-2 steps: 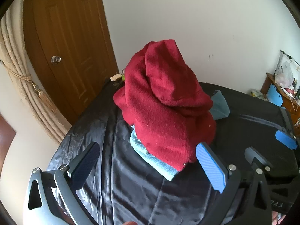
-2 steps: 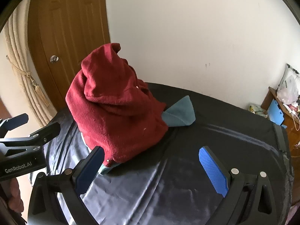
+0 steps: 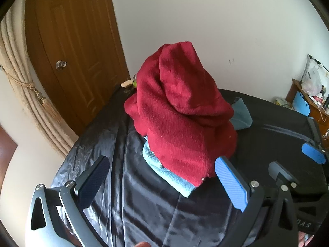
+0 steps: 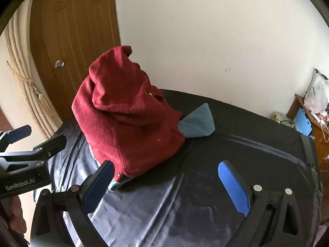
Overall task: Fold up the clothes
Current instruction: 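Reach the right gripper to the red fleece garment and grasp it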
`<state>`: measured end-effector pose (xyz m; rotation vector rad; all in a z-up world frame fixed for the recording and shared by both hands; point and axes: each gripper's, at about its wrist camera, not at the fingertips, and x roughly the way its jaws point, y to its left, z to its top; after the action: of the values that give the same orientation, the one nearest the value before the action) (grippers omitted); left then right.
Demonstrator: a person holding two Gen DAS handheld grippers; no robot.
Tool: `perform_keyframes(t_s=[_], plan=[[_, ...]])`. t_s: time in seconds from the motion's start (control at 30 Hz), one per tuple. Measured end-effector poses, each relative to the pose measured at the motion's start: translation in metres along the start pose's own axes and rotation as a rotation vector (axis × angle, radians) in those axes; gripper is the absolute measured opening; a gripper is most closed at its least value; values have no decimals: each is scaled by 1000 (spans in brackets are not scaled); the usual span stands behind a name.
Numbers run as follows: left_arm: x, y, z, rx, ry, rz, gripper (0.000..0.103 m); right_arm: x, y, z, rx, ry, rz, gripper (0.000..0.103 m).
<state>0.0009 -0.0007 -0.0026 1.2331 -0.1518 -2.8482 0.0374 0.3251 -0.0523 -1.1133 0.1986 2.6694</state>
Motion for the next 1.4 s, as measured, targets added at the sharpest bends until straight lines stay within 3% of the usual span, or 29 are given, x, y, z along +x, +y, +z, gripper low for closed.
perform_keyframes(t_s=[0.17,0.47,0.67,0.97,1.13,1.4], plan=[[3,1,-5,-1,5,5,103,-2,5,4,-8,-5,-5,102],[7,7,-23,-26,39,13,103,0,-4,-19,13,6,11,102],[9,19,-41,-76,77,14,103,-12,-18,-29,31,-36,35,102],[-8,23,-51,-83,85,59,103,-17,-34,-38,55,-58,191,102],[-11,34,-55,-94,90,54,103,-10,-28,-29,72,-55,263,102],[20,66,-32,-97,102,9,103,5,6,19,32,-99,253,102]])
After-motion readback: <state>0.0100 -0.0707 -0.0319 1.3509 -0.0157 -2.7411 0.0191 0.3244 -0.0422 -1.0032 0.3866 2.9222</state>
